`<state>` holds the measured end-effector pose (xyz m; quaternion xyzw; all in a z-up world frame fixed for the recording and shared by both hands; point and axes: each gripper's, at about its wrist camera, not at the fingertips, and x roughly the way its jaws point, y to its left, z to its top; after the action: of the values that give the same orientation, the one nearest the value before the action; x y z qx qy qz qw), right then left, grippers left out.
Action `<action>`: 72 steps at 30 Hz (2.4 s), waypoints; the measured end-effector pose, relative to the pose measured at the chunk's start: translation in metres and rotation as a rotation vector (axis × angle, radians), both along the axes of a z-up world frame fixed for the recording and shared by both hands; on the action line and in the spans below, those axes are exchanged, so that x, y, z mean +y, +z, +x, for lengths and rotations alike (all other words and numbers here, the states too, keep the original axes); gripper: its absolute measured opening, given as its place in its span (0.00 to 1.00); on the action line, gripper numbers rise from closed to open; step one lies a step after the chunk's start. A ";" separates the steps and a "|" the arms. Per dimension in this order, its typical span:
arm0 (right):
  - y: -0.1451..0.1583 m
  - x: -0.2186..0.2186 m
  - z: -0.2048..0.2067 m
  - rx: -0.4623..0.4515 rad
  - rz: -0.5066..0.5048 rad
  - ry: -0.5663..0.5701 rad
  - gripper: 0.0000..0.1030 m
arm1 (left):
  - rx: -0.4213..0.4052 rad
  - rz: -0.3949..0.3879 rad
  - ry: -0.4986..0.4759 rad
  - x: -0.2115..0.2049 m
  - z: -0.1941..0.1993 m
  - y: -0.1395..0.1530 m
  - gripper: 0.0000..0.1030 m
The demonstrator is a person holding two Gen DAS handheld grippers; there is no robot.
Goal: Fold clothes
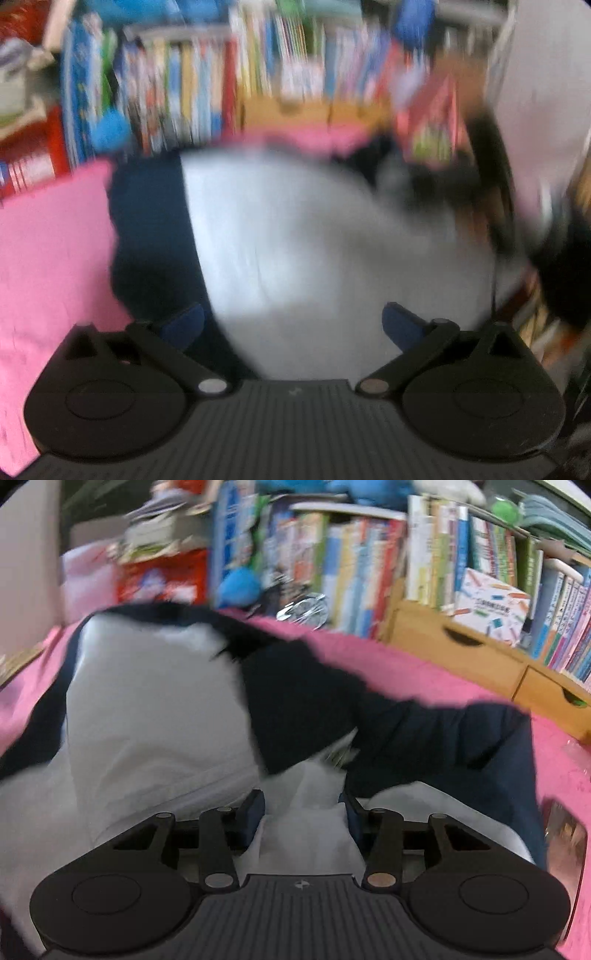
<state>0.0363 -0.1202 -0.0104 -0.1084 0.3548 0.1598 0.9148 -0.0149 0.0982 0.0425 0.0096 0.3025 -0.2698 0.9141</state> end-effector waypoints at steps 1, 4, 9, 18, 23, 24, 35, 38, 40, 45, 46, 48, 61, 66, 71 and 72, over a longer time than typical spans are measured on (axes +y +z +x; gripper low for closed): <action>-0.005 0.004 -0.012 -0.009 -0.018 0.010 0.45 | -0.045 -0.006 0.017 -0.003 0.008 0.008 1.00; -0.010 0.019 -0.038 -0.056 -0.062 0.000 0.43 | -0.143 0.080 0.045 -0.032 0.031 0.013 1.00; -0.010 0.022 -0.062 -0.064 -0.089 0.020 0.41 | -0.144 0.223 0.031 -0.079 0.059 -0.023 1.00; 0.067 -0.050 -0.030 -0.149 0.163 -0.087 0.68 | 0.076 0.222 0.040 -0.046 0.046 -0.088 1.00; 0.061 -0.040 0.048 -0.236 -0.201 -0.156 0.78 | 0.033 0.192 0.015 -0.036 0.040 -0.051 1.00; 0.052 -0.037 0.067 -0.200 -0.263 -0.139 0.80 | -0.012 0.153 0.012 -0.031 0.040 -0.033 1.00; -0.002 -0.030 0.103 0.054 -0.217 -0.147 0.15 | 0.086 0.319 0.088 -0.067 0.202 -0.043 1.00; 0.018 -0.036 0.079 -0.061 -0.193 -0.162 0.11 | 0.099 0.317 0.140 -0.070 0.202 -0.062 1.00; 0.050 -0.053 0.058 -0.181 -0.151 -0.209 0.10 | 0.102 0.332 0.159 -0.072 0.199 -0.071 1.00; 0.131 -0.135 -0.027 -0.571 -0.142 -0.575 0.09 | 0.076 0.358 0.172 -0.067 0.190 -0.067 1.00; 0.143 -0.157 -0.046 -0.628 -0.126 -0.671 0.10 | 0.069 0.358 0.178 -0.066 0.190 -0.066 1.00; 0.146 -0.204 -0.078 -0.636 -0.094 -0.835 0.15 | 0.054 0.358 0.191 -0.064 0.191 -0.066 1.00; 0.018 -0.283 -0.146 -0.180 0.047 -1.133 0.50 | 0.075 0.393 0.211 -0.084 0.216 -0.071 0.99; 0.039 -0.263 -0.147 -0.252 0.083 -1.041 0.60 | 0.055 0.325 0.254 -0.074 0.217 -0.047 0.12; 0.061 -0.242 -0.127 -0.299 0.128 -0.919 0.65 | -0.075 0.217 0.390 -0.028 0.202 0.010 0.02; 0.065 -0.234 -0.124 -0.306 0.131 -0.884 0.65 | -0.098 0.198 0.414 -0.016 0.197 0.021 0.02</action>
<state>-0.0875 -0.3545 0.0542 0.0888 0.2173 -0.2409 0.9417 0.1822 0.0823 0.0633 0.0502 0.2784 -0.0448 0.9581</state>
